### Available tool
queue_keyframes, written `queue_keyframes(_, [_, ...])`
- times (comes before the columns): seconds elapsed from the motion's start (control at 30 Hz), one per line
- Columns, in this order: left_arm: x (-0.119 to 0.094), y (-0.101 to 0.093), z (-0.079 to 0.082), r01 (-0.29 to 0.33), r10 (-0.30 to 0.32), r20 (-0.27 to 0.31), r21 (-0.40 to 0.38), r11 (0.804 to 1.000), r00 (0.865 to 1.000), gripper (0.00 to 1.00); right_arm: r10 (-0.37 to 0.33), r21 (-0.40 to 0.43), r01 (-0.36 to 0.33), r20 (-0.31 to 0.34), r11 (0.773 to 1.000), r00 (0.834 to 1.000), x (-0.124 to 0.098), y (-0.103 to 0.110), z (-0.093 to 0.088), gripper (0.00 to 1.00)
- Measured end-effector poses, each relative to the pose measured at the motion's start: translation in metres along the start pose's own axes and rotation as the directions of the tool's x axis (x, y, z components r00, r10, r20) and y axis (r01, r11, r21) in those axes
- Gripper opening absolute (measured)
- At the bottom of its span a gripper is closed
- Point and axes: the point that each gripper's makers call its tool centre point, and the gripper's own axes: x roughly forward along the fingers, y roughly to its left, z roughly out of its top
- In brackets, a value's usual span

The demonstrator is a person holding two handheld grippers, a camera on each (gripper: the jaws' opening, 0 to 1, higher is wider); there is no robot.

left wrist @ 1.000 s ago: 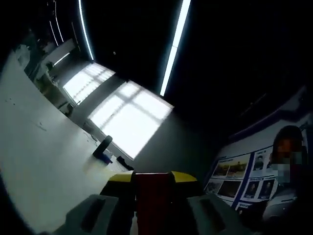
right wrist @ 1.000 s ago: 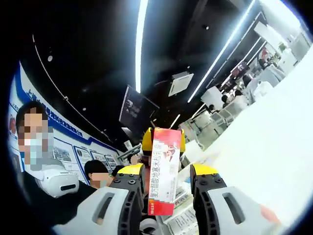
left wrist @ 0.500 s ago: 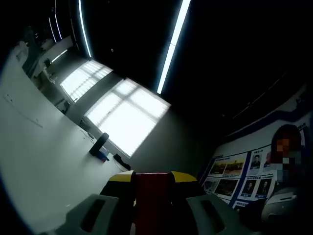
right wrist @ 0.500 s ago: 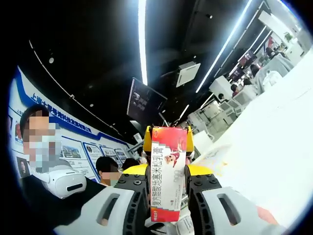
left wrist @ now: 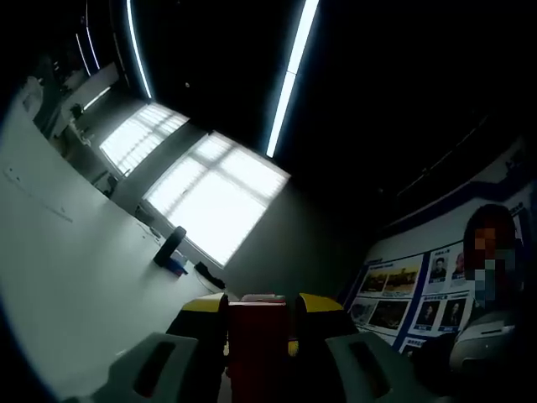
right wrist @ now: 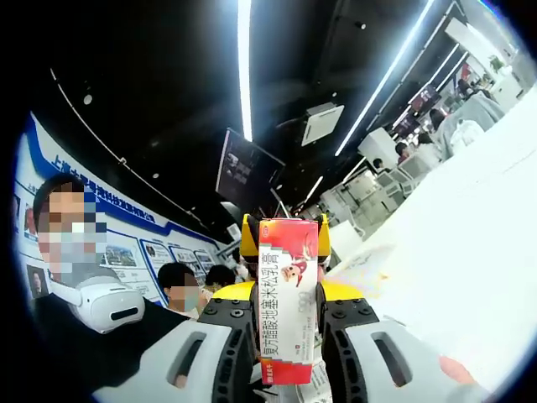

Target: Arrange the small medicine boxes into an aligned row inside the storage area until every box is upright, visible, and separated from the surrounding clutter.

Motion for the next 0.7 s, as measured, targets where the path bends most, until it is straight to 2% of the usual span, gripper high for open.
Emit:
queue_keyframes(0.17, [-0.01, -0.002, 0.004, -0.006, 0.006, -0.009, 0.043, 0.999, 1.0, 0.34, -0.001, -0.008, 0.001, -0.008, 1.0, 1.0, -0.001, 0.001, -0.004, 0.26])
queue_keyframes(0.3, [-0.018, -0.003, 0.011, -0.021, 0.021, 0.001, 0.076, 0.997, 1.0, 0.41, -0.023, -0.011, 0.023, -0.013, 1.0, 1.0, -0.001, 0.0, -0.005, 0.26])
queue_keyframes(0.37, [-0.022, -0.004, 0.011, -0.03, 0.032, -0.017, 0.106, 0.994, 0.999, 0.41, -0.025, -0.02, 0.024, -0.014, 1.0, 1.0, -0.003, -0.002, -0.003, 0.26])
queue_keyframes(0.7, [-0.057, 0.008, 0.04, -0.092, 0.098, -0.02, 0.21, 0.973, 0.995, 0.41, -0.04, -0.026, 0.039, -0.024, 0.999, 0.999, -0.007, -0.006, -0.004, 0.26])
